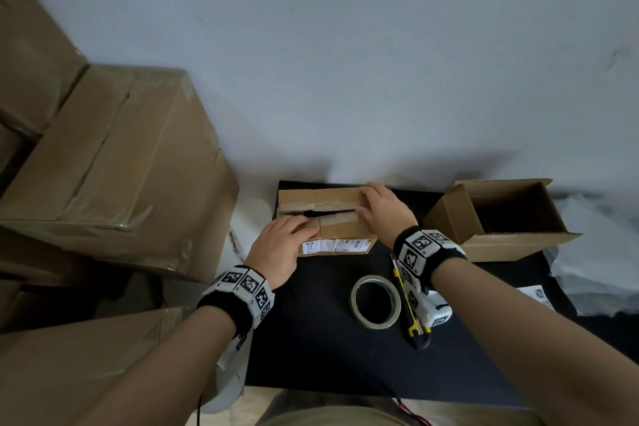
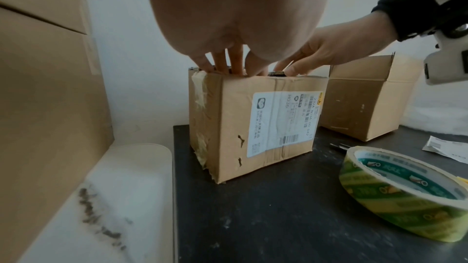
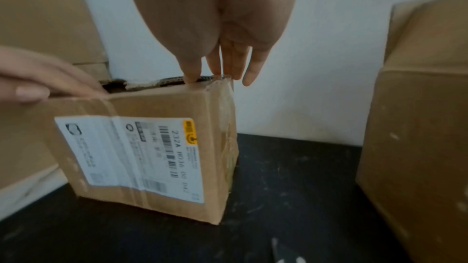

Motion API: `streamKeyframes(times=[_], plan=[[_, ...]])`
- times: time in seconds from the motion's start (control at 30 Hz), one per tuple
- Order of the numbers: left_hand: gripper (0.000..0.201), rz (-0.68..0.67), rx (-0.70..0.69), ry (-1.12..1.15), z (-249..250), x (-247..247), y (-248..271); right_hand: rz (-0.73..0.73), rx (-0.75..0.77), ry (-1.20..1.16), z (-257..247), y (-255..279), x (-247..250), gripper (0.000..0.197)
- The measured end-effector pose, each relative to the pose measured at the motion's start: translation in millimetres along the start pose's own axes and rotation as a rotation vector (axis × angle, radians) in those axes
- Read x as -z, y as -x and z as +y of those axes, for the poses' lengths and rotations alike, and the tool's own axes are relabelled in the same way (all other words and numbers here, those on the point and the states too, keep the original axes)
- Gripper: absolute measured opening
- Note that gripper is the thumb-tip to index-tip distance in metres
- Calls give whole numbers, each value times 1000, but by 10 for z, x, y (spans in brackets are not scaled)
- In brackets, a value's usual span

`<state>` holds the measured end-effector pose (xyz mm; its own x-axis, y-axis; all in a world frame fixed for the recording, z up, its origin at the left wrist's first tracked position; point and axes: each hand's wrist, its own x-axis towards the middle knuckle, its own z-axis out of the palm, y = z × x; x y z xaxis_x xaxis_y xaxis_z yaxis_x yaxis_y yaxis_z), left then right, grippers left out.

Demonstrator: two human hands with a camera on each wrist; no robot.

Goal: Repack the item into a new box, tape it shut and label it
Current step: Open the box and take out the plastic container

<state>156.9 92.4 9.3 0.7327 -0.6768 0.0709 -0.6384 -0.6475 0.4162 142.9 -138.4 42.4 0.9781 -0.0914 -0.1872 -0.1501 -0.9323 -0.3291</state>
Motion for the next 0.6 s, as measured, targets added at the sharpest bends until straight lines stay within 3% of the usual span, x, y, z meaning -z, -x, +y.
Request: streamKeyframes(times=[0.17,0.43,0.6], plan=[[53,-1,28,-41,9,69,-20,-19,100,212,0,-37,105,36],[47,-30,31,-137,53,190,-53,190,-143,-11,-108,-209,322,36],[60,43,30,-143,89,267,-130,121,-211,-36,-91,-181,399,38]])
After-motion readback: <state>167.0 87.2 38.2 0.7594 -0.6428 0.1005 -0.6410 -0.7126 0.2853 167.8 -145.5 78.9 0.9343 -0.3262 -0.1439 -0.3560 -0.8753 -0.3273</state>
